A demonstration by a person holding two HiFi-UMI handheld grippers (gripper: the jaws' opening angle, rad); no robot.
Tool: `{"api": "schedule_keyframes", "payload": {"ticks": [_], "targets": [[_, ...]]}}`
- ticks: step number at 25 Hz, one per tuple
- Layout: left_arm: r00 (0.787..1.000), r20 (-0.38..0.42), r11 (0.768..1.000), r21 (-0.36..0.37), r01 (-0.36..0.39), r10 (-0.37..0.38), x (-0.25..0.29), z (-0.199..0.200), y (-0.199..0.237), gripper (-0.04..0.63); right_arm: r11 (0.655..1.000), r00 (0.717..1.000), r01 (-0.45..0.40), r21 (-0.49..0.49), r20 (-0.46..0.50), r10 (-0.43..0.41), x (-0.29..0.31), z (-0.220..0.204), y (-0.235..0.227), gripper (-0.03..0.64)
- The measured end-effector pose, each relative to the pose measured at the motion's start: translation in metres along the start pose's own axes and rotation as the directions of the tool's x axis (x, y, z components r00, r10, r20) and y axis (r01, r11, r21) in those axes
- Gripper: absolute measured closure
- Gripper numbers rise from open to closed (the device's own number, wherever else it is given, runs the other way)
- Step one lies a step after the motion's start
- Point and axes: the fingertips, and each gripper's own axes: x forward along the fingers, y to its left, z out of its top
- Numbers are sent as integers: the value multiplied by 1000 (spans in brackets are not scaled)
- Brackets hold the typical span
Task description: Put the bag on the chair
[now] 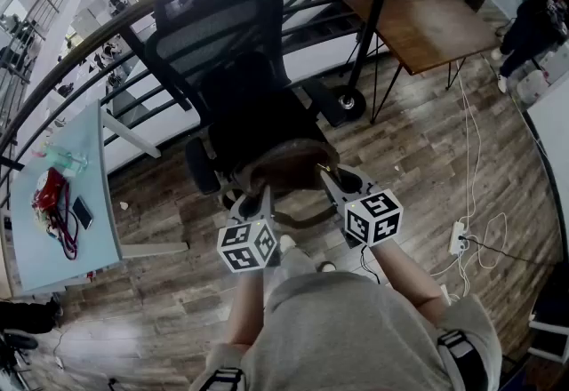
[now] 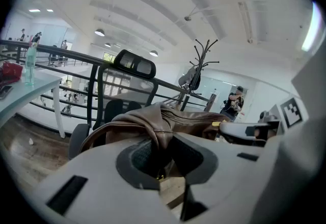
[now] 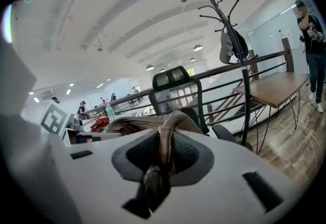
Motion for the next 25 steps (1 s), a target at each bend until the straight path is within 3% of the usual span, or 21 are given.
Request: {"api": "schedule_keyframes", "payload": {"ticks": [10,25], "targets": [[997,-11,997,-29,-73,73,-59,-40,-42,541,998,999,-41,-54,-2,41,-72,-28,21,557],[996,37,997,-28,-78,79,-89,-54,-63,541,995,998,-65,-72,18,66,-107,-36,30,555]]}}
